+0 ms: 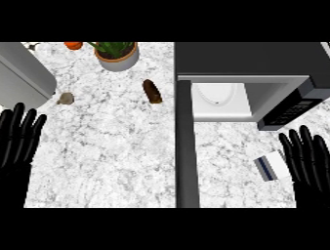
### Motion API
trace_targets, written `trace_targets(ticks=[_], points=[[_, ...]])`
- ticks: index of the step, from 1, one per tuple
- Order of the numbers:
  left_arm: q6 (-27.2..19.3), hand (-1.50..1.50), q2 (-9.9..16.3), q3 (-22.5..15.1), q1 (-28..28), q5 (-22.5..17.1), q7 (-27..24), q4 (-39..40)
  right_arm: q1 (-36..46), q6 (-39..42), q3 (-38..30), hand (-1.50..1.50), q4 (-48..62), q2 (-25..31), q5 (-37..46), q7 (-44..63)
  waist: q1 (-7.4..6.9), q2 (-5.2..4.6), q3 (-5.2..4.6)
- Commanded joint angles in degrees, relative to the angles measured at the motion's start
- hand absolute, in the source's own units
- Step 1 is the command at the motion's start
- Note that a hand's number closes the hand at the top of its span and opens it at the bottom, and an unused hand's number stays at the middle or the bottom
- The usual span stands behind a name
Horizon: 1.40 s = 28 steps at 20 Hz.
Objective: Pick up the milk, place it into the microwave and close the microwave
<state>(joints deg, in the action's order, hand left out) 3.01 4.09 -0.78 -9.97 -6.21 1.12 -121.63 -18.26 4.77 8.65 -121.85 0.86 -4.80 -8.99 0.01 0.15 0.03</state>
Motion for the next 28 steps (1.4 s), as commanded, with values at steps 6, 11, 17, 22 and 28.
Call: trace_targets(ticks=[6,11,17,22,28], points=[[4.01,-1.5,-0.27,0.48,-12.5,-3.13,-2.09,-8.26,-8.42,-2.43,1.58,-1.5,-5.29,0.71,3.08,-2.1,-0.03,0.01,-0.02],[7.37,-1.5,-1.01,-1.27,-19.36,-2.66,-7.79,-7.57,-2.48,-11.07,0.1,-1.5,3.43,-0.84,8.99,-7.09,-0.6,-0.05,-0.04],[8.45,-1.5,-1.86,-2.06,-22.12,-0.53,-10.18,-7.84,-3.13,-14.15,-2.49,-1.5,8.16,-0.85,9.55,-11.15,-0.24,-0.06,-0.02],[10.03,-1.5,-2.37,-0.89,-24.13,-0.09,-14.24,-4.99,1.0,-13.13,-8.68,-1.5,17.15,-0.22,7.25,-14.75,-0.32,-0.08,-0.01],[10.26,-1.5,-3.82,-4.0,-27.72,1.97,-12.08,-10.64,4.73,-13.85,-11.23,-1.5,23.06,0.35,7.01,-15.0,-0.37,-0.09,-0.01]])
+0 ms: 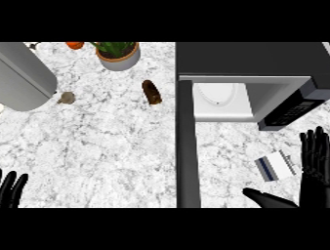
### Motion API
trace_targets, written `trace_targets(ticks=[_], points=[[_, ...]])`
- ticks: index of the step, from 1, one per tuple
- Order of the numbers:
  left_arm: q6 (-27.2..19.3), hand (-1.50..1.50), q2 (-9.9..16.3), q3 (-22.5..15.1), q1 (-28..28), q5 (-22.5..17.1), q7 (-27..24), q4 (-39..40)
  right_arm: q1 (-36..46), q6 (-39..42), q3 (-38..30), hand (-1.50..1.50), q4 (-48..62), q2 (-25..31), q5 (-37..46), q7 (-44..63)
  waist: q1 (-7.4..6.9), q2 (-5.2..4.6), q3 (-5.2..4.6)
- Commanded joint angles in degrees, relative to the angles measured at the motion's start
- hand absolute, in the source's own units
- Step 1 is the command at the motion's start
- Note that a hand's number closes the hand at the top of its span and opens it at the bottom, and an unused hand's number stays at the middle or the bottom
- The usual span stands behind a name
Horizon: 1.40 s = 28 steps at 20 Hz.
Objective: Pick up the milk, place it into the microwave and close the microwave
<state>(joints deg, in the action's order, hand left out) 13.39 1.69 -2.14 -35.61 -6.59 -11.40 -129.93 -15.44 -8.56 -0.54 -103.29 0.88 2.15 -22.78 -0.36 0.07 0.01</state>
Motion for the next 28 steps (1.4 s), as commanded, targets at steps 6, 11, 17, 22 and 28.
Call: trace_targets(ticks=[6,11,17,22,28], points=[[2.07,-1.5,0.24,2.93,-0.79,-2.03,-0.79,-0.7,1.82,-1.03,-6.34,-1.5,12.19,1.4,-0.28,-8.8,0.08,-0.02,0.0],[2.36,-1.5,0.12,2.69,0.78,-1.67,-0.62,0.9,3.58,3.02,-10.9,-1.5,20.07,5.29,-2.84,-12.81,0.16,-0.05,0.0],[-1.6,-1.5,-1.66,-4.36,-2.2,3.52,-0.72,-2.43,5.7,6.86,-13.02,-1.5,25.94,8.54,-3.99,-13.13,0.1,-0.03,0.01],[2.5,-1.5,-1.66,0.71,-2.71,0.25,-3.55,0.83,7.41,5.85,-12.22,-1.5,33.43,7.11,-1.43,-17.74,0.02,-0.02,0.0],[1.1,-1.5,-0.68,1.47,1.61,-0.36,0.3,0.78,18.84,4.18,-15.95,-1.5,51.33,10.72,-0.37,-22.17,-0.17,-0.15,0.03]])
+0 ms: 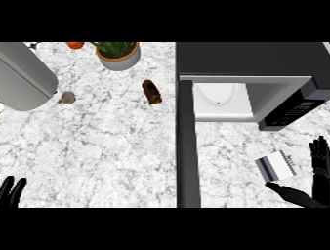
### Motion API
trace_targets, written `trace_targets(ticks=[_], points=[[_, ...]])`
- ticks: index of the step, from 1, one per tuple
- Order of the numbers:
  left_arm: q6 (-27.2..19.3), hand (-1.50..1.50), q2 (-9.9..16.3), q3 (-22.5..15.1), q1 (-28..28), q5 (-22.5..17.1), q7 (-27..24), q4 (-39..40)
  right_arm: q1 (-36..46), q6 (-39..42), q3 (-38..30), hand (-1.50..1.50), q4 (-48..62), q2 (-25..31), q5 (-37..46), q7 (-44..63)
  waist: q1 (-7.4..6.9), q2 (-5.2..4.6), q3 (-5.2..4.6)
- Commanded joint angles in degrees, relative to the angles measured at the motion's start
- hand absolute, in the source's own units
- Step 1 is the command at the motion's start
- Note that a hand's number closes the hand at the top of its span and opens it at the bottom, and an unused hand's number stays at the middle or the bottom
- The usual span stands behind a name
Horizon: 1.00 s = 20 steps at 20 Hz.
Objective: Pick up the milk, place it into the microwave and close the microwave
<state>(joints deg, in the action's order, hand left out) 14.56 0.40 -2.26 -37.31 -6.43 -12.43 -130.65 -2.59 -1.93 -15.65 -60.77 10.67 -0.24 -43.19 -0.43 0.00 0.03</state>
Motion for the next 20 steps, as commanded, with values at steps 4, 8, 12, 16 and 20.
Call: trace_targets(ticks=[4,8,12,16,20], points=[[2.77,-1.5,2.04,5.55,-0.7,-4.2,-2.42,2.17,3.45,-1.18,-1.15,-1.5,13.6,0.0,1.5,-7.9,-0.06,0.01,-0.01],[-0.4,-1.5,-0.37,-1.12,0.87,0.97,-0.6,1.2,7.72,0.47,-0.46,-1.5,18.09,0.78,1.51,-7.7,0.0,0.0,0.0],[1.02,-1.5,-0.38,1.22,-1.76,1.41,-5.29,3.15,12.38,4.96,-2.9,-1.5,31.6,5.01,1.29,-14.97,-0.43,-0.06,0.04],[2.69,-1.5,-0.37,1.94,-1.85,1.09,-7.13,4.75,15.39,9.73,-3.38,-1.5,35.23,6.07,-0.37,-14.32,-0.5,-0.08,0.05],[3.26,-1.5,-0.04,2.51,-3.81,-0.39,-3.99,0.71,15.27,8.26,-3.71,-1.5,38.57,5.33,-0.44,-17.78,-0.27,-0.01,0.03]])
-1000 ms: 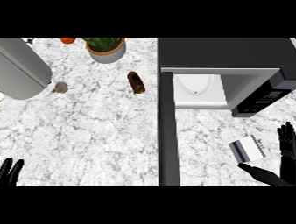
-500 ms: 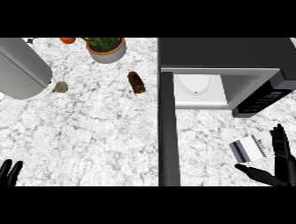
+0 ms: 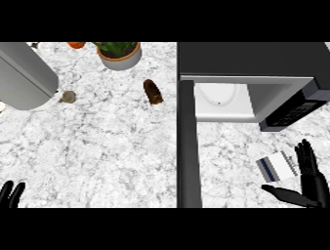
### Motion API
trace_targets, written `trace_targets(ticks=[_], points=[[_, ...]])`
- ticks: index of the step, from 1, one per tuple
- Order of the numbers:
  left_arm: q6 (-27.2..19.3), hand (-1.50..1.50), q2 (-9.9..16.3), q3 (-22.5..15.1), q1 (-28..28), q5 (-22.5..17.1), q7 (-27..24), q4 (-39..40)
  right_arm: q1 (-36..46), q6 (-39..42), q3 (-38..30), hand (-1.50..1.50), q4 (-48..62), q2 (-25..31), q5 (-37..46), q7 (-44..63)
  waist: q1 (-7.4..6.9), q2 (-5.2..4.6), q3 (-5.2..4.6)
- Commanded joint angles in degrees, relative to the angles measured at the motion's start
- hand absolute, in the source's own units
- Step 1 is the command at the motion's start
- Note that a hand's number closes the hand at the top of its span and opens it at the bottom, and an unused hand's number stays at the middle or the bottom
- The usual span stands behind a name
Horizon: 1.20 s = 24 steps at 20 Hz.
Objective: Pick up the milk, place it into the microwave and close the microwave
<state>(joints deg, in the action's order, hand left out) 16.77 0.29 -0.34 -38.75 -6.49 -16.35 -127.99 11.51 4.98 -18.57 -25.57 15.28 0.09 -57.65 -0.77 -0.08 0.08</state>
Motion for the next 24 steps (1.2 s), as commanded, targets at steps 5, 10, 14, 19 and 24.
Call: trace_targets(ticks=[5,10,14,19,24], points=[[0.59,-1.5,-0.27,-0.03,-1.23,0.33,-1.74,0.75,4.1,1.43,-1.75,-1.5,8.1,1.83,-0.43,-7.21,-0.09,-0.01,0.01],[1.34,-1.5,-0.07,1.39,-0.77,-1.72,0.38,-0.98,3.5,4.77,-2.14,1.5,8.16,-2.71,-1.84,-10.84,-0.12,-0.1,0.08],[2.39,-1.5,0.09,3.28,1.65,-1.27,-4.03,5.42,4.67,11.03,-2.21,1.5,6.38,-2.86,-3.75,-9.08,0.12,-0.03,0.03],[1.11,-1.5,0.3,2.32,-0.41,-1.56,0.99,-1.0,3.03,13.84,-2.45,1.5,3.7,-2.67,-5.72,-8.56,0.35,0.12,0.02],[2.12,-1.5,1.15,4.83,1.17,-2.9,-1.58,3.4,4.29,13.07,0.54,1.5,0.29,-5.8,-5.35,-4.61,0.54,0.18,-0.08]])
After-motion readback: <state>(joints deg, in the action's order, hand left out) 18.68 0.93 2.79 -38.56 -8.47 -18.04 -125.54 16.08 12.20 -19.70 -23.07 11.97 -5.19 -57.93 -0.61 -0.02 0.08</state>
